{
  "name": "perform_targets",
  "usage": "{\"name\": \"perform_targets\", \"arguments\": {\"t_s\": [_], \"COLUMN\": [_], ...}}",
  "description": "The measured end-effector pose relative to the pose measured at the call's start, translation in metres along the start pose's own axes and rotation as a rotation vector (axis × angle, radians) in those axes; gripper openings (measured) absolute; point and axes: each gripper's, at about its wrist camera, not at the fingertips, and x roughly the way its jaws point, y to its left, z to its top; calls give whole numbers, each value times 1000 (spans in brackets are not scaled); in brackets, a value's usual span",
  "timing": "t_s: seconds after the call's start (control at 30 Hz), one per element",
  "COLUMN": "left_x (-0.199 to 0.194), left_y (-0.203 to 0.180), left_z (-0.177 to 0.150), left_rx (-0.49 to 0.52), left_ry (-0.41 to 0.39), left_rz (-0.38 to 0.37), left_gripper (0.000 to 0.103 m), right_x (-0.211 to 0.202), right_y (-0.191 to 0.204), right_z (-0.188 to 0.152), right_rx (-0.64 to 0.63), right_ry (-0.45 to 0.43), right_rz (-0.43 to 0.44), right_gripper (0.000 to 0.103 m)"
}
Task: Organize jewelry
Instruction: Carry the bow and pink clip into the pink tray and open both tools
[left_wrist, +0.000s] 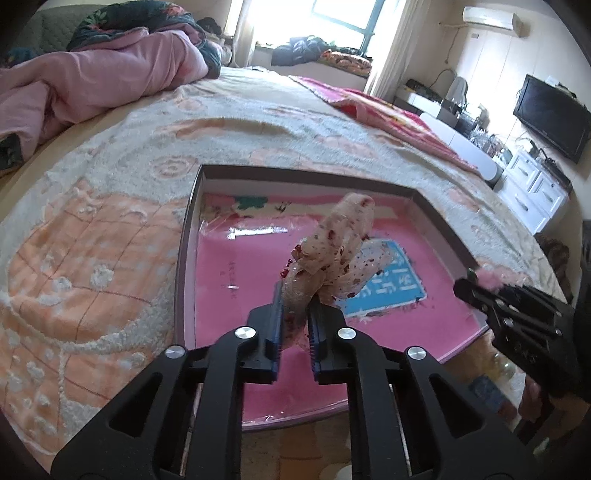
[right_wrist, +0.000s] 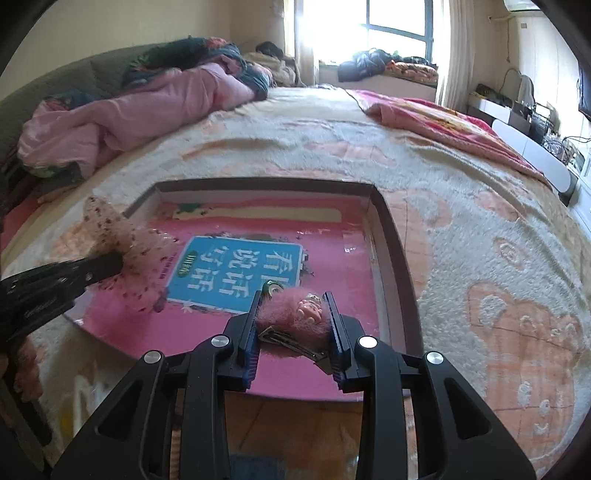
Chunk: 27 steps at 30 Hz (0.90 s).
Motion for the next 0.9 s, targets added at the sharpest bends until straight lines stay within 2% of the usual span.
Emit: {"name": "perform_targets", "arguments": {"t_s": [0.17,0.33,0.4,0.43,0.53,0.6,0.73,0.9], "left_x": [2,2,0,-1,-6,-11,-18,-29], "left_y": [0,2,2,2,1,1,2,0], "left_z": [-3,-3,-4,-4,-5,-4,-4,-4], "left_rx": [2,-1,-1,-2,-2,-2,3,4], "left_ry": [9,5,1,-2,-11,-21,-43,-76], "left_rz": [11,17,21,20,24,24,28,25], "left_gripper": [10,19,31,32,36,42,48,61], "right_x": [15,20,21,22,19,15,6,-13], "right_y": [-5,-6,-6,-5,-7,-8,-12,-16], "right_z": [2,0,-1,0,-1,-1,-3,-7], "right_rx": [35,48,48,50,62,68,72,73], "right_ry": [30,46,50,50,42,31,13,-37], "right_rz": [-10,-15,-18,-17,-14,-17,-14,-26], "right_gripper": [29,31,32,32,42,50,56,70]}}
